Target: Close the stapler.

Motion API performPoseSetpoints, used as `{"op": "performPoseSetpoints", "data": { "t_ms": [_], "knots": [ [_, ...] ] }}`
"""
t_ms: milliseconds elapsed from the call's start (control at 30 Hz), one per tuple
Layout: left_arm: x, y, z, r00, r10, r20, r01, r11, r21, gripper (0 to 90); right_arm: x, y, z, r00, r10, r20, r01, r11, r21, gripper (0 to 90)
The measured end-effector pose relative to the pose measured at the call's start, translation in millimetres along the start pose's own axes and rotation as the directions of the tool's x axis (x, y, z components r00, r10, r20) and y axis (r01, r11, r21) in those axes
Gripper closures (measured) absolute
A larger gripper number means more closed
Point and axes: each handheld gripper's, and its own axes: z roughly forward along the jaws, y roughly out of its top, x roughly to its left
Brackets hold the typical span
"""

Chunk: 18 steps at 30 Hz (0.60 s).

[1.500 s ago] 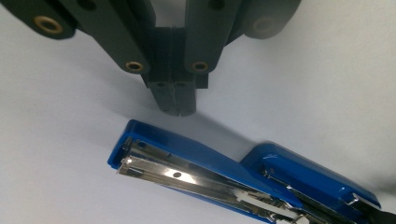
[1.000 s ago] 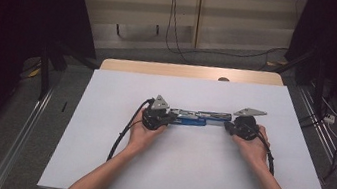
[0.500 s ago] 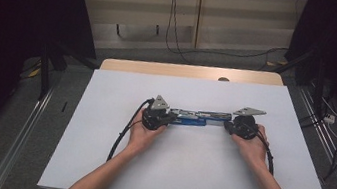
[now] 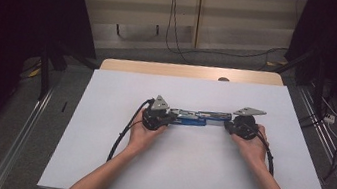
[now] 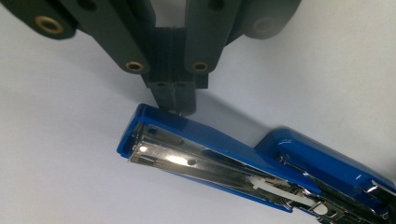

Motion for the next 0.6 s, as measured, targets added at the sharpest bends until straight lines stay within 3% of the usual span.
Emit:
{"op": "performPoseSetpoints", "data": {
  "t_ms": [600],
  "knots": [
    [0.5,-1.2,0.1,1.0,-0.006,0.004,0.006,0.9999,-0.009,89.8,0.7,1.3,-1.2,1.0,-0.005,0.003,0.005,0.997,-0.072,90.0]
  ]
}}
